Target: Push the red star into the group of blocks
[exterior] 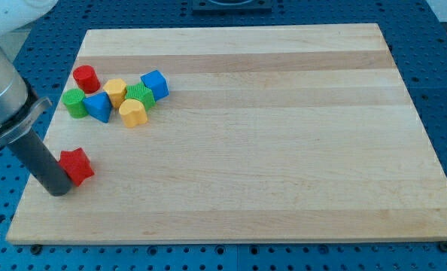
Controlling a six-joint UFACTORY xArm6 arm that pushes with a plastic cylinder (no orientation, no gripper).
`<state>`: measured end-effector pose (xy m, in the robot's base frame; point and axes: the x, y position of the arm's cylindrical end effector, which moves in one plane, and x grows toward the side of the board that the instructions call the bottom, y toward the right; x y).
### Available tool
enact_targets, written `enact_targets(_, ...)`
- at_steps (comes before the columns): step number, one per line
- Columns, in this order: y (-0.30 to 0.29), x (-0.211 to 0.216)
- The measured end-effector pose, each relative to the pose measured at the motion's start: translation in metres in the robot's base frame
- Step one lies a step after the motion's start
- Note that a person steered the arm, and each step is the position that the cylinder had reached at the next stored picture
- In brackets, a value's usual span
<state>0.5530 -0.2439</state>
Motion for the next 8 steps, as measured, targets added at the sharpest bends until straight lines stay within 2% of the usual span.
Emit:
enact_targets(5,0.020,-0.019)
enact_targets(8,0.022,-0.071)
